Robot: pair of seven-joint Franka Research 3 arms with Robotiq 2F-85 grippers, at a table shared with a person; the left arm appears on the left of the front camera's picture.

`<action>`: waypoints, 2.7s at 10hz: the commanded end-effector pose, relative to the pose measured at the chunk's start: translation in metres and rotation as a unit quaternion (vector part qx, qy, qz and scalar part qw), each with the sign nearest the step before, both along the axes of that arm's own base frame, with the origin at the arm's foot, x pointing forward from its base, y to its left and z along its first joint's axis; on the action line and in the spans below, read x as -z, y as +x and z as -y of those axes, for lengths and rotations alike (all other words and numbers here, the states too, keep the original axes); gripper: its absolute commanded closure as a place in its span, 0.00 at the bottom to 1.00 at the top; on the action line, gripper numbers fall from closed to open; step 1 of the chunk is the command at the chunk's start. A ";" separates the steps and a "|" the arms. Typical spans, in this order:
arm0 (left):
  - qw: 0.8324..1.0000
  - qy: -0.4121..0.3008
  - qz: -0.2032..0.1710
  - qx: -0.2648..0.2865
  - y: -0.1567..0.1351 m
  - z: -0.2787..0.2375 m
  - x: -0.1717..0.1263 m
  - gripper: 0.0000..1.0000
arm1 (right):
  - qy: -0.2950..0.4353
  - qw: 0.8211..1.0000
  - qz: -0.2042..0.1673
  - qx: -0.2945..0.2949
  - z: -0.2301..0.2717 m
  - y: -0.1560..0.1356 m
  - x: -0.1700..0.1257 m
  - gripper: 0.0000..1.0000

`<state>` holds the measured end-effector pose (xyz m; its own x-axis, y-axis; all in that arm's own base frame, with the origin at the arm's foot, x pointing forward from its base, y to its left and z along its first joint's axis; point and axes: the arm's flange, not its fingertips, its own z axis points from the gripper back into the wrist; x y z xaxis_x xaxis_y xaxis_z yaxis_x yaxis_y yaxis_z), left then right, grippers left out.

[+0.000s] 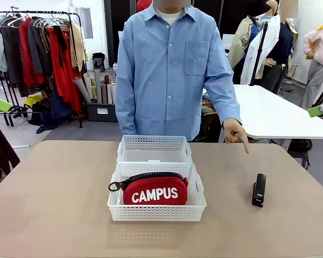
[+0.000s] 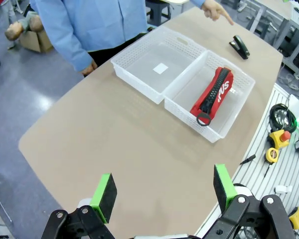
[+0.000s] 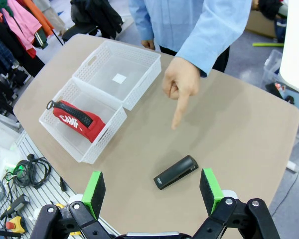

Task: Distribute items into two baskets.
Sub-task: Pick up the Stapler that the person points to.

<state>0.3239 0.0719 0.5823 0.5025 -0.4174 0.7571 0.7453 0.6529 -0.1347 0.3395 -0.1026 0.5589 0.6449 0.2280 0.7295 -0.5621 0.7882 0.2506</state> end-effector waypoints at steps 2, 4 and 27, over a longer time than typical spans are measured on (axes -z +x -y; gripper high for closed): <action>1.000 -0.001 0.002 0.001 0.000 0.000 0.000 0.00 | 0.012 1.000 0.010 -0.008 0.000 0.001 -0.001 0.00; 1.000 -0.001 0.002 0.001 0.000 0.000 0.000 0.00 | 0.012 1.000 0.010 -0.008 0.000 0.001 -0.001 0.00; 1.000 -0.001 0.002 0.001 0.000 0.000 0.000 0.00 | -0.017 0.862 -0.373 0.345 -0.079 0.101 0.086 0.00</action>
